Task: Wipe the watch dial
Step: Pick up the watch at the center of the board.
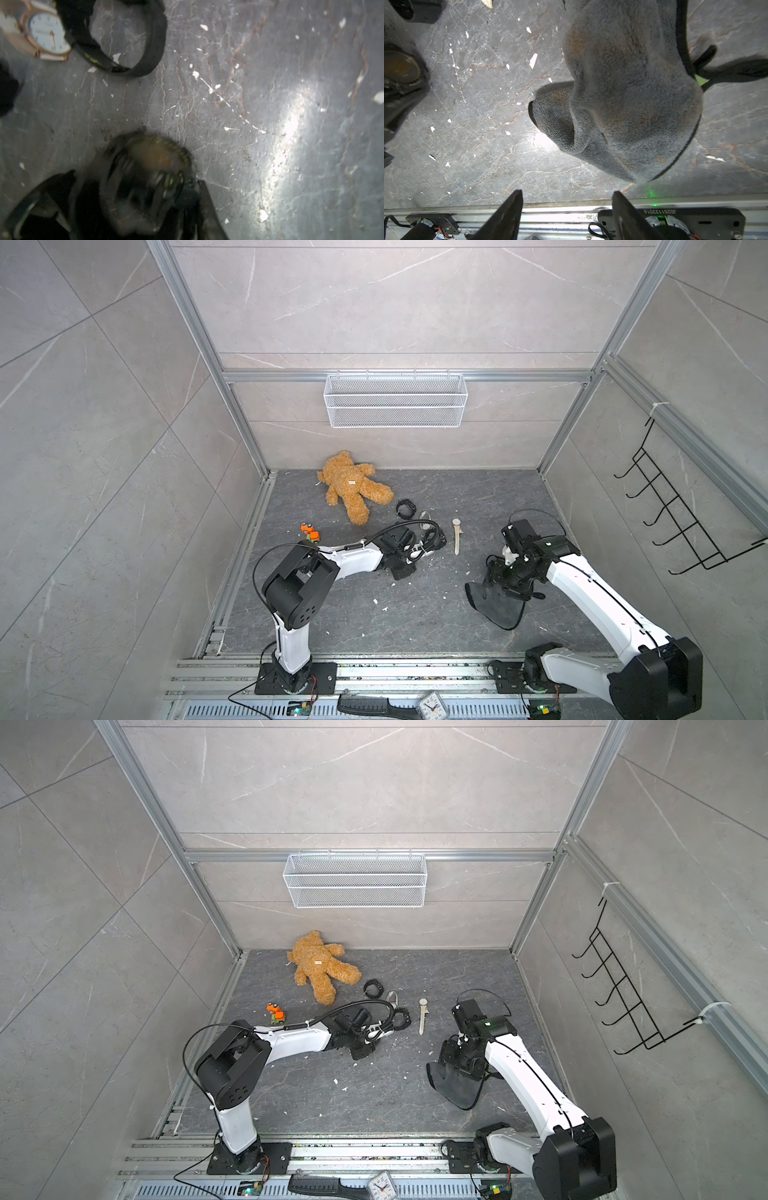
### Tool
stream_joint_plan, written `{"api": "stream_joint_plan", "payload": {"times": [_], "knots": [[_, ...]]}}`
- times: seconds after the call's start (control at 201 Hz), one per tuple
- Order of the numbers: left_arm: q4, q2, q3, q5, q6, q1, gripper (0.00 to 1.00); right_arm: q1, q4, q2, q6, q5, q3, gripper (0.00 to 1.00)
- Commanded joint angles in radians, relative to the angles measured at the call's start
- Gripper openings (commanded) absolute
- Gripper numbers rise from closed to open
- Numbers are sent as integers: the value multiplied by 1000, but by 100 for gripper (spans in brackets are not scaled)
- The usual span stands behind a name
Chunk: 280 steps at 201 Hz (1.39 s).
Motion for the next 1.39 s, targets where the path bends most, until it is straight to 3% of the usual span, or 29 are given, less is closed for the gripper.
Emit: {"api": "stream_joint_plan", "payload": {"times": [0.0, 0.249, 0.448, 0.548, 0.881, 1.279, 1.389], "knots": [[-51, 8, 43, 19, -3, -4, 0, -3, -34, -17, -12, 19, 21, 70], [-7, -126, -5, 40, -61, -4, 0, -5, -9, -51, 17, -14, -53, 70], [201, -359, -138, 137, -210, -18, 0, -2, 55, -136, 112, -44, -171, 69], [279, -436, -193, 113, -234, -64, 0, 4, 132, -148, 175, -66, -234, 68], [242, -470, -188, -16, -197, -175, 0, 13, 270, -15, 248, 17, -230, 62], [245, -507, -217, -62, -191, -188, 0, 19, 347, 113, 281, 93, -221, 49], [245, -508, -218, -58, -189, -189, 0, 21, 394, 130, 282, 87, -239, 39]]}}
